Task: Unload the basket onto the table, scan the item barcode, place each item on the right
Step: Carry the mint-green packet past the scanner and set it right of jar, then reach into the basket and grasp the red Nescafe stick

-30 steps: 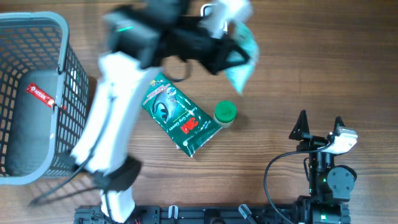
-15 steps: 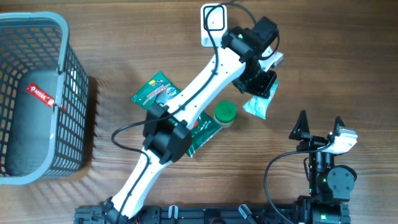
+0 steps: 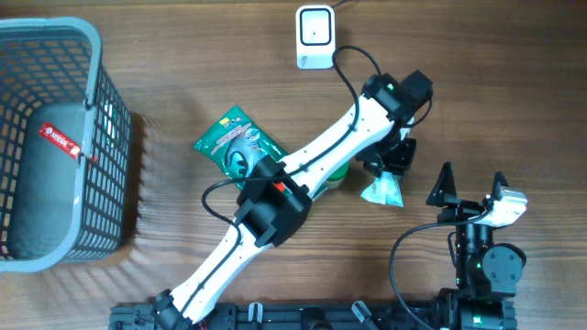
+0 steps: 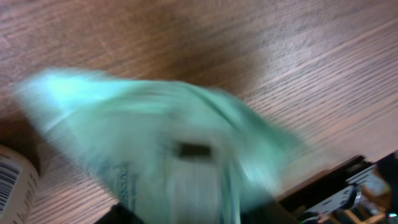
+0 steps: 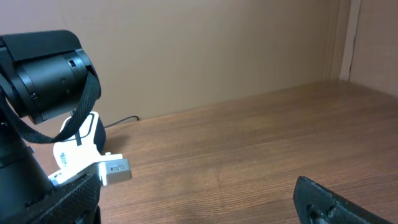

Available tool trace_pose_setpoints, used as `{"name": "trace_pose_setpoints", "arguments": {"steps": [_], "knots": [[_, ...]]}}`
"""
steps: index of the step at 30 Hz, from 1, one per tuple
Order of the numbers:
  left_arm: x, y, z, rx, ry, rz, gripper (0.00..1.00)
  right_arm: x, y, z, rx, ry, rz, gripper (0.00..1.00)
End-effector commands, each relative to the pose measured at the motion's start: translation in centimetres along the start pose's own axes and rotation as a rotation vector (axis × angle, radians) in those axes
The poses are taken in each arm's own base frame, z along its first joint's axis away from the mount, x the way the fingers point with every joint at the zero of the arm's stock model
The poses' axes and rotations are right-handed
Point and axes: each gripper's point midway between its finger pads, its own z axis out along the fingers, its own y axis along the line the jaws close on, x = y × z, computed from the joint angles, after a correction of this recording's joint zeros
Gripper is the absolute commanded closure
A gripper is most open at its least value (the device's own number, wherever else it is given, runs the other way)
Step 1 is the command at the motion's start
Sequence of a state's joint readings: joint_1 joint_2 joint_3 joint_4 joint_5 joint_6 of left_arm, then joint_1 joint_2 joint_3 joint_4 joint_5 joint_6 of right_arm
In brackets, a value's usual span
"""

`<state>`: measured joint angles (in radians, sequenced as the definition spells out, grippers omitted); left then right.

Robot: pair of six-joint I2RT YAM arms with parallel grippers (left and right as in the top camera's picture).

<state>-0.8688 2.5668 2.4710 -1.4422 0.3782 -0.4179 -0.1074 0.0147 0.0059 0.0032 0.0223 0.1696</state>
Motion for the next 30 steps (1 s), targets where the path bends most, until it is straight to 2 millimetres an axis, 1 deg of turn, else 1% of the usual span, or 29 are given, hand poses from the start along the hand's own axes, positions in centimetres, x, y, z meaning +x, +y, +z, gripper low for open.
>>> {"name": "trace_pose_setpoints", "arguments": {"steps": [1, 2, 3, 4, 5, 7, 8, 10, 13, 14, 15, 16, 17, 18, 19, 20, 23, 24, 25, 27, 28, 30], "knots": [[-0.2, 1.6, -1.4, -0.044, -0.021, -0.019, 0.15, -0.2, 0.3, 0.0, -0.015, -0.008, -0.012, 0.00], [-0.3, 1.9, -2.6, -0.040, -0.037, -0.016, 0.05, -0.2, 0.3, 0.0, -0.014, -0.008, -0.012, 0.00], [-0.5, 2.0, -3.9, -0.029, -0.057, -0.022, 0.00, -0.2, 0.3, 0.0, -0.015, -0.008, -0.012, 0.00], [-0.5, 2.0, -5.9, -0.017, -0.093, -0.021, 0.00, -0.2, 0.3, 0.0, -0.015, -0.008, -0.012, 0.00], [-0.6, 2.0, -7.4, -0.010, -0.123, -0.020, 0.00, -0.2, 0.3, 0.0, -0.014, -0.008, -0.012, 0.00], [-0.7, 2.3, -11.4, -0.010, -0.219, -0.017, 0.00, -0.2, 0.3, 0.0, -0.015, -0.008, -0.012, 0.00], [-0.7, 2.7, -13.7, -0.020, -0.279, -0.018, 0.00, -0.2, 0.3, 0.0, -0.015, -0.008, -0.012, 0.00], [-0.4, 3.7, -19.4, -0.043, -0.432, -0.025, 0.00, -0.2, 0.3, 0.0, -0.014, -0.008, -0.012, 0.00], [0.9, 3.7, -25.7, -0.016, -0.590, 0.026, 0.00, -0.2, 0.3, 0.0, -0.014, -0.008, -0.012, 0.00], [1.6, 3.9, -28.3, -0.014, -0.658, 0.046, 0.00, -0.2, 0.3, 0.0, -0.015, -0.008, -0.012, 0.00], [2.4, 4.7, -31.0, -0.034, -0.735, 0.039, 0.00, -0.2, 0.3, 0.0, -0.015, -0.008, -0.012, 0.00], [3.2, 6.0, -33.8, -0.075, -0.824, 0.009, 0.00, -0.2, 0.3, 0.0, -0.014, -0.008, -0.012, 0.00], [4.0, 7.0, -35.8, -0.106, -0.882, -0.016, 0.00, -0.2, 0.3, 0.0, -0.014, -0.008, -0.012, 0.00], [5.3, 8.8, -38.6, -0.148, -0.968, -0.082, 0.00, -0.2, 0.3, 0.0, -0.015, -0.008, -0.012, 0.00], [6.0, 9.6, -39.8, -0.164, -1.006, -0.117, 0.00, -0.2, 0.3, 0.0, -0.014, -0.008, -0.012, 0.00], [8.4, 11.9, -43.3, -0.205, -1.108, -0.194, 0.00, -0.2, 0.3, 0.0, -0.015, -0.008, -0.012, 0.00], [11.6, 15.0, -47.0, -0.269, -1.218, -0.290, 0.00, -0.2, 0.3, 0.0, -0.015, -0.008, -0.012, 0.00], [13.3, 17.0, -48.7, -0.315, -1.271, -0.356, 0.00, -0.2, 0.3, 0.0, -0.015, -0.008, -0.012, 0.00], [14.4, 18.4, -49.6, -0.345, -1.296, -0.407, 0.00, -0.2, 0.3, 0.0, -0.015, -0.008, -0.012, 0.00], [16.8, 21.9, -50.6, -0.389, -1.328, -0.582, 0.00, -0.2, 0.3, 0.0, -0.014, -0.008, -0.012, 0.00], [18.2, 24.2, -50.8, -0.399, -1.330, -0.701, 0.00, -0.2, 0.3, 0.0, -0.014, -0.008, -0.012, 0.00], [19.8, 26.8, -50.8, -0.412, -1.326, -0.837, 0.00, -0.2, 0.3, 0.0, -0.015, -0.008, -0.012, 0.00]]}}
